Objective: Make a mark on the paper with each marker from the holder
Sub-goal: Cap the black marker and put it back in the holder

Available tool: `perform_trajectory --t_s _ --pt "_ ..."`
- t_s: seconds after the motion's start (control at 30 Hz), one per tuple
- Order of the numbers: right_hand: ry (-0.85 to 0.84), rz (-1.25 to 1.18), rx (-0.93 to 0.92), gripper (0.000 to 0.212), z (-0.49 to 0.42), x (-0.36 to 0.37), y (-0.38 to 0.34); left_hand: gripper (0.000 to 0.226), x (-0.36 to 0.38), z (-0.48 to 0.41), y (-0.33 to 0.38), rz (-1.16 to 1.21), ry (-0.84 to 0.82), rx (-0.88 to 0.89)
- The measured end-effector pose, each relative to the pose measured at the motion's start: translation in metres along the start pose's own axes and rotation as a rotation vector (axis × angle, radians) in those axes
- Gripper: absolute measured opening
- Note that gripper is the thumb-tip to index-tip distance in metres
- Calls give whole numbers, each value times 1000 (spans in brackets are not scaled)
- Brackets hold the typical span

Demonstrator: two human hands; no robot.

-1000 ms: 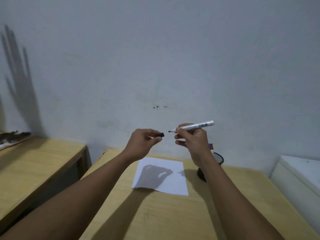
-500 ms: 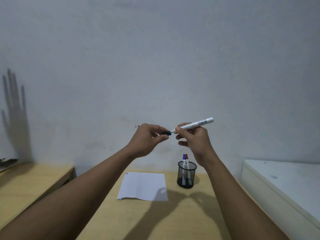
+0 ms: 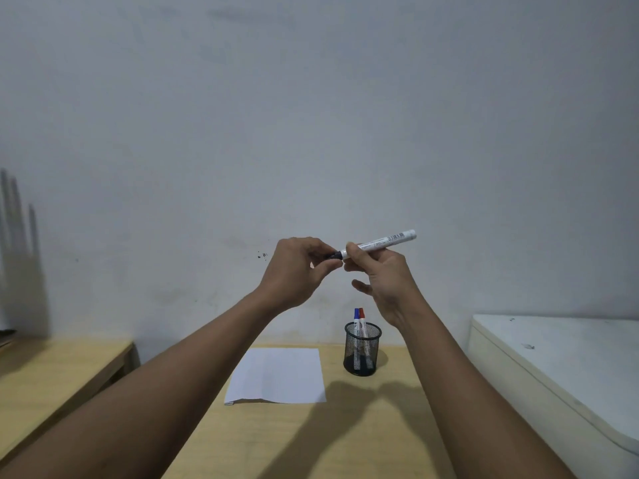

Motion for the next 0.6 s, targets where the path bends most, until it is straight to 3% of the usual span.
perform_trajectory --t_s 0.13,0.23,0.4,0.47,0.6 --pt "22 -71 109 22 1 2 17 14 7 2 1 -190 22 150" --pt "87 -120 233 36 3 -5 33 17 14 -1 -6 -135 -55 33" --pt "206 -118 283 95 -2 -25 50 22 24 -19 -24 144 -75 -186" --pt "196 -11 194 83 -5 -33 50 21 35 -24 -29 243 -86 -233" --pt "110 341 103 22 -18 -42 48 21 63 -37 -43 316 -112 -295"
Point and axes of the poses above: each hand's wrist, its own z-axis away from the middle knuckle, its own x-axis out of the palm, y = z × x, the point moved 4 cm from there along -z, towards the middle knuckle, and after that the axes turned 11 degrees about -y, right-handed, at the moved point
